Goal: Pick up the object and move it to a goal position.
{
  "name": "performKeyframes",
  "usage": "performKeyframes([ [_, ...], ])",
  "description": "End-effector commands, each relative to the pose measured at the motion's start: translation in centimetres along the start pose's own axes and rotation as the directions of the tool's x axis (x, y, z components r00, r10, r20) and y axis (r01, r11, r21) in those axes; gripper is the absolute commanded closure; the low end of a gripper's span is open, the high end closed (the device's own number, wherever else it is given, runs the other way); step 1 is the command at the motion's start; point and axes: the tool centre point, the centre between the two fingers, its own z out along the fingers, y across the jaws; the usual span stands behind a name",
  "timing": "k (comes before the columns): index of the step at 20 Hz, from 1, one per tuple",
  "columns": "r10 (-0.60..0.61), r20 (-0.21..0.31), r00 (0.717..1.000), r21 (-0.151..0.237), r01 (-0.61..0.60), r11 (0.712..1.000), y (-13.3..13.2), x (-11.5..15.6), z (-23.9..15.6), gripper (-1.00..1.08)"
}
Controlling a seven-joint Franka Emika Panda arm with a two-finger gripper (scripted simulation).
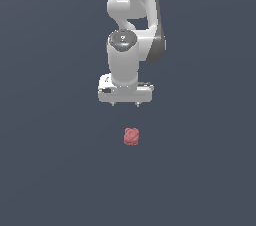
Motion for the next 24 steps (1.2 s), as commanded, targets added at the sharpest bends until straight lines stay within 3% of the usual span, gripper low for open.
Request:
performKeyframes([
  [1, 0.0, 0.0, 1.0, 0.0, 0.0, 1.0, 0.0, 0.0, 0.0, -0.92],
  [10, -0.039, -0.011, 0.999, 0.0, 0.039, 0.999, -3.1, 0.5, -1.0, -0.92],
  [17, -0.034, -0.012, 0.999, 0.0, 0.034, 0.999, -3.0, 0.8, -0.7, -0.92],
  [24, -0.008, -0.018, 1.0, 0.0, 0.008, 1.0, -3.0, 2.9, 0.8, -0.92],
])
